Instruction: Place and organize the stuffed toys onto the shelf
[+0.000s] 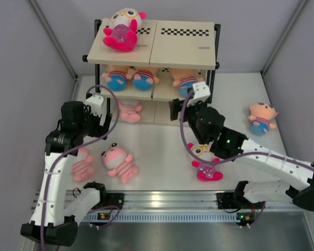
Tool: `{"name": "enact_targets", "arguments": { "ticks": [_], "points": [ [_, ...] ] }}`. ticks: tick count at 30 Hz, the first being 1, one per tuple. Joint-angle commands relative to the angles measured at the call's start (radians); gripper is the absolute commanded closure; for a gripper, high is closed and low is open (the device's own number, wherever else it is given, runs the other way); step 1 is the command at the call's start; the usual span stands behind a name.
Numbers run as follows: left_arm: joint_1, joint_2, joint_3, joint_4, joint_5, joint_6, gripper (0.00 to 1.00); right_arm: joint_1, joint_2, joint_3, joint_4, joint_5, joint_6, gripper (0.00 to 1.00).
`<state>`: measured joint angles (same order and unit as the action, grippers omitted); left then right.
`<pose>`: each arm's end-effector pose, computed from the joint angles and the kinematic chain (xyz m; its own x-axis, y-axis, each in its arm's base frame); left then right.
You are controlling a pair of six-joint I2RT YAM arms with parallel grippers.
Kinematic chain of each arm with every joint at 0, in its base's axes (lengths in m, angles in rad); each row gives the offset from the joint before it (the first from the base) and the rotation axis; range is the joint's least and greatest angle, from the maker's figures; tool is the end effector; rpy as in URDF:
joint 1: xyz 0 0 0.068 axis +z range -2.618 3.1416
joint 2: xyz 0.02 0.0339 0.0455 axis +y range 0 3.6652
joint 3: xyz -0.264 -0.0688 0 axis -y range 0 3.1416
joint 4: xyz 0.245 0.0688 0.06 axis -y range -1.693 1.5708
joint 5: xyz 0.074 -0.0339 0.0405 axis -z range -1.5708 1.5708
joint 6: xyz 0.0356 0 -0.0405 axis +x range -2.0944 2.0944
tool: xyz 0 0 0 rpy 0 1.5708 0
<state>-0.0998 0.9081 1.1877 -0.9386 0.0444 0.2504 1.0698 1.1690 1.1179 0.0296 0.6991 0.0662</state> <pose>0.1622 -0.0178 0.3798 -0.5570 0.3046 -0.7727 0.2812 0.9445 0.1696 0.1477 0.2221 0.4017 -0.0343 0.0428 -0.9985 -0.3609 0.9311 0.0523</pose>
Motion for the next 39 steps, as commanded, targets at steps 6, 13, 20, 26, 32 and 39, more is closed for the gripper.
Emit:
{"name": "enact_targets", "arguments": {
  "ticks": [6,13,20,26,32,39],
  "points": [
    [-0.001,-0.006,-0.02,0.015,0.005,0.003,0.05,-0.174,0.001,-0.035,0.056,0.05,0.093,0.19],
    [-0.001,-0.006,-0.014,0.007,-0.005,0.004,0.05,-0.238,0.171,0.066,0.133,0.091,0.052,0.19],
    [-0.001,-0.002,0.015,-0.008,-0.001,0.009,0.04,-0.268,0.259,0.129,0.178,0.149,0.041,0.24],
    [-0.001,0.003,0.033,-0.011,-0.009,0.018,0.04,-0.286,0.285,0.131,0.2,0.154,0.064,0.27],
    [-0.001,0.0,0.039,-0.016,-0.017,0.024,0.04,-0.298,0.317,0.154,0.205,0.152,0.057,0.31],
    [-0.001,-0.003,0.036,-0.014,-0.02,0.026,0.04,-0.303,0.296,0.126,0.197,0.207,0.093,0.57]
  ]
}}
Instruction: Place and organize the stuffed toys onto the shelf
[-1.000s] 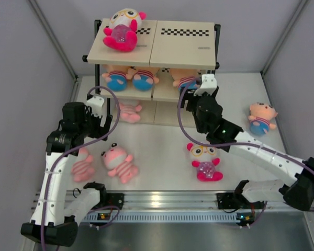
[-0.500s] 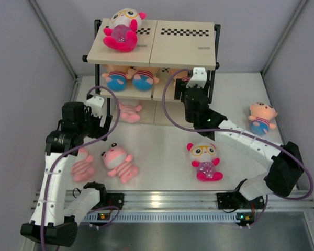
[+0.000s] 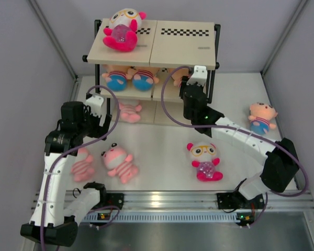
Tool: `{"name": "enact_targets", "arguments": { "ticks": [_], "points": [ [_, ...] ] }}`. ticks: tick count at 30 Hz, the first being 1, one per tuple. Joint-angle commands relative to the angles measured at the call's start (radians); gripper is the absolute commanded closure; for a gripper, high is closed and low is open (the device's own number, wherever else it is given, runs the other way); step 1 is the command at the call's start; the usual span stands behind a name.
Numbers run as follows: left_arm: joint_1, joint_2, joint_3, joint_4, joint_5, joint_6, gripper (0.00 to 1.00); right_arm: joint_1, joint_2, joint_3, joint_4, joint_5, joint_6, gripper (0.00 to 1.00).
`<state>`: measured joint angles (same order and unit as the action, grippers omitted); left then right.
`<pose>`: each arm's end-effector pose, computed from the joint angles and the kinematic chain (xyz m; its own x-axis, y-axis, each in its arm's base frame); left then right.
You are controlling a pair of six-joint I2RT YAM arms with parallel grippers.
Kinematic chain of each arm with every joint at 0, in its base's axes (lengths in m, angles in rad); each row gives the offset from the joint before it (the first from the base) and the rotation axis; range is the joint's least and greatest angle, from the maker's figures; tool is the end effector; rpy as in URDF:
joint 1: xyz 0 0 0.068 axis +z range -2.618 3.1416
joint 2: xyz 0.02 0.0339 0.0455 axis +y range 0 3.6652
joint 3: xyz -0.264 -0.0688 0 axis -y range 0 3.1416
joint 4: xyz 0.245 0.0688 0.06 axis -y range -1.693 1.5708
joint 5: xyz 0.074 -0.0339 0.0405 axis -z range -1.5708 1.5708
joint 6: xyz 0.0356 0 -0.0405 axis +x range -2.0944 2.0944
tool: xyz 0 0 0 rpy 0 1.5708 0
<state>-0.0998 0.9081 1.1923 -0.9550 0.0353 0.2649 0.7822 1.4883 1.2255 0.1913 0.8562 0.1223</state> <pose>0.1608 -0.0174 0.3798 -0.5637 0.3194 -0.7617 0.2846 0.9408 0.1839 0.2655 0.2259 0.3639 -0.0414 0.0715 -0.9966 0.0782 0.9946 0.0681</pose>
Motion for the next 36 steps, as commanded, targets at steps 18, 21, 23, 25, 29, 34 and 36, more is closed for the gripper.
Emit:
{"name": "enact_targets", "arguments": {
  "ticks": [18,21,23,25,29,34,36],
  "points": [
    [-0.001,-0.015,0.024,-0.004,-0.011,0.016,0.04,0.0,-0.063,-0.018,0.074,0.29,0.301,1.0],
    [-0.001,-0.015,0.026,-0.005,-0.014,0.017,0.04,0.0,-0.019,0.011,0.051,0.311,0.358,1.0],
    [-0.001,-0.018,0.026,-0.005,-0.017,0.022,0.04,-0.001,0.019,0.043,0.04,0.314,0.378,1.0],
    [-0.001,-0.018,0.024,-0.007,-0.021,0.023,0.04,0.002,0.042,0.071,0.02,0.326,0.387,1.0],
    [-0.002,-0.02,0.029,-0.01,-0.017,0.027,0.04,0.0,0.05,0.078,0.014,0.305,0.393,0.92],
    [-0.002,-0.021,0.03,-0.01,-0.011,0.027,0.04,0.002,0.014,0.065,0.016,0.248,0.363,0.56],
    [-0.001,-0.026,0.03,-0.013,-0.012,0.028,0.04,0.003,-0.006,0.06,-0.007,0.19,0.341,0.48]
  ]
}}
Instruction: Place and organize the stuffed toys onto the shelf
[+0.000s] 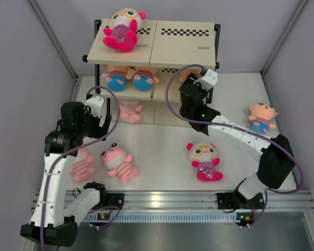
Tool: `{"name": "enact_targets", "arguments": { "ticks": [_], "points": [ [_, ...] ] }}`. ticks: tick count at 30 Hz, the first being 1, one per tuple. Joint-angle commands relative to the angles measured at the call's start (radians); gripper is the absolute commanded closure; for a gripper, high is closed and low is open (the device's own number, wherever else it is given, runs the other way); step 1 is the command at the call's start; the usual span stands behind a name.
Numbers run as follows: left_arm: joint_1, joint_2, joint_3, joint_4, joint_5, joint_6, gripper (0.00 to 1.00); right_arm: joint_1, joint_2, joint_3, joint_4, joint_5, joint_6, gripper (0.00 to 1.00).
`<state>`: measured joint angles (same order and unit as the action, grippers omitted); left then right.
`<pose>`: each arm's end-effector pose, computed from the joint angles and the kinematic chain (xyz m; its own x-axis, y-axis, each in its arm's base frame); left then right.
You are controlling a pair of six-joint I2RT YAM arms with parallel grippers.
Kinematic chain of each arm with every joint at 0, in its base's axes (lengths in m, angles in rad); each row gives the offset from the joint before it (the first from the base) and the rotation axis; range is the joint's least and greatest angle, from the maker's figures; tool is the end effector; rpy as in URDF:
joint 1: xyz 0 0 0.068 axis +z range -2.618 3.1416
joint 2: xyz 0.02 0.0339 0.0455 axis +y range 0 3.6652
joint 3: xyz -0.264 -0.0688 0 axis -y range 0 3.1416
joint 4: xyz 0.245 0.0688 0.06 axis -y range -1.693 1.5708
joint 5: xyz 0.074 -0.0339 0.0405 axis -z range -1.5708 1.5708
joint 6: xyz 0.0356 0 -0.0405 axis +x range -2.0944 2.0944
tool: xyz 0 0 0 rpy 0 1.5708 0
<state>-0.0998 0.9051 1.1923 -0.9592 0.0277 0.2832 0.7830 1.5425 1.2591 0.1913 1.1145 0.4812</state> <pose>0.1598 -0.0170 0.3799 -0.5609 0.3369 -0.7562 0.2894 0.9356 0.2021 0.2733 0.2270 0.3582 0.0916 0.3789 -0.9209 0.3163 0.8658 0.3877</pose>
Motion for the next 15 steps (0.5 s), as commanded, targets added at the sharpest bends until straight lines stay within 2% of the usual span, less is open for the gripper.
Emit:
{"name": "enact_targets", "arguments": {
  "ticks": [1,3,4,8,11,15],
  "points": [
    [-0.003,-0.023,0.03,-0.009,-0.003,0.01,0.04,0.001,-0.085,0.025,-0.022,-0.088,-0.019,0.45],
    [-0.002,-0.028,0.03,-0.012,0.008,0.01,0.04,0.009,-0.12,0.019,-0.065,-0.136,-0.026,0.43],
    [-0.001,-0.028,0.032,-0.013,0.012,0.01,0.04,0.015,-0.158,0.017,-0.11,-0.149,-0.03,0.37],
    [-0.002,-0.037,0.036,-0.021,0.02,0.002,0.04,0.024,-0.277,0.013,-0.288,-0.298,-0.087,0.25],
    [-0.001,-0.049,0.027,-0.023,0.017,0.004,0.04,0.022,-0.379,0.011,-0.479,-0.408,-0.131,0.24],
    [-0.002,-0.041,0.007,-0.024,0.018,0.005,0.04,0.001,-0.522,-0.038,-0.668,-0.459,-0.124,0.2]
  ]
}}
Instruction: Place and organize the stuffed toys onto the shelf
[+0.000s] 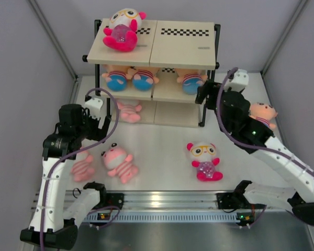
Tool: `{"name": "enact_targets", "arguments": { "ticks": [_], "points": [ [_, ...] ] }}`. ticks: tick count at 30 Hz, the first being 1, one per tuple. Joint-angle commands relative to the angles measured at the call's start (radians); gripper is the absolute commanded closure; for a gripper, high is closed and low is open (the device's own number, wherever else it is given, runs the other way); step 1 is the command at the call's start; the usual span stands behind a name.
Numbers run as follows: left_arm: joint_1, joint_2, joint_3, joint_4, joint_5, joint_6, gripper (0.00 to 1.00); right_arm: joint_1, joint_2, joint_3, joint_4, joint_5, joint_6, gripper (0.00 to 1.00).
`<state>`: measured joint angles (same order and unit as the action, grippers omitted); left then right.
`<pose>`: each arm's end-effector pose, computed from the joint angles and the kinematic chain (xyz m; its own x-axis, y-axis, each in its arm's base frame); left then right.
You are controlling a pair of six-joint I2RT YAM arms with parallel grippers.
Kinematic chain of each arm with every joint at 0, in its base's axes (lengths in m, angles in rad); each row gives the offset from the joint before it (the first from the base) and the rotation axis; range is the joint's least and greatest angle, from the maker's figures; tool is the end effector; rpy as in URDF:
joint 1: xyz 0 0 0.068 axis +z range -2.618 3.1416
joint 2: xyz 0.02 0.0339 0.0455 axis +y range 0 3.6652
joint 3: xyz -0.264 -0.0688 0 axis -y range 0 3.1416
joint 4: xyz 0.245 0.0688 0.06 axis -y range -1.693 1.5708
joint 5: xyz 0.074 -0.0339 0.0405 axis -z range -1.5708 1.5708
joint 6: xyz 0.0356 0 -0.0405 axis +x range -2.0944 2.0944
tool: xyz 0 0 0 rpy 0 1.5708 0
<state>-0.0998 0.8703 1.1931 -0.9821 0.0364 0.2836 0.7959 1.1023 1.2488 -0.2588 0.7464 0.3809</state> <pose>0.1489 -0.0162 0.3828 -0.5493 0.3360 -0.7651 0.2936 0.9348 0.1998 0.1809 0.1502 0.4330 -0.0923 0.2958 -0.9508 -0.0196 0.9541 0.2988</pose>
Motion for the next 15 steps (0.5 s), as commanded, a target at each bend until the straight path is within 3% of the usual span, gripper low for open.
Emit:
{"name": "enact_targets", "arguments": {
  "ticks": [1,4,7,11,13,15],
  "points": [
    [-0.001,-0.004,0.002,0.0,0.01,0.006,0.04,-0.023,-0.119,-0.035,-0.265,-0.09,-0.008,0.18],
    [-0.003,-0.001,-0.032,0.0,0.005,0.011,0.04,-0.101,-0.168,-0.078,-0.446,-0.126,0.061,0.13],
    [-0.003,-0.001,-0.073,0.002,-0.019,0.028,0.05,-0.26,-0.211,-0.132,-0.459,-0.224,0.073,0.12],
    [-0.003,-0.014,-0.115,0.0,-0.055,0.031,0.05,-0.574,-0.283,-0.306,-0.32,-0.447,0.125,0.14],
    [-0.003,-0.024,-0.128,-0.001,-0.047,0.028,0.05,-0.797,-0.286,-0.36,-0.222,-0.528,0.163,0.14],
    [-0.003,-0.028,-0.132,-0.009,-0.041,0.023,0.05,-0.962,-0.257,-0.439,-0.145,-0.694,0.248,0.16]
  ]
}}
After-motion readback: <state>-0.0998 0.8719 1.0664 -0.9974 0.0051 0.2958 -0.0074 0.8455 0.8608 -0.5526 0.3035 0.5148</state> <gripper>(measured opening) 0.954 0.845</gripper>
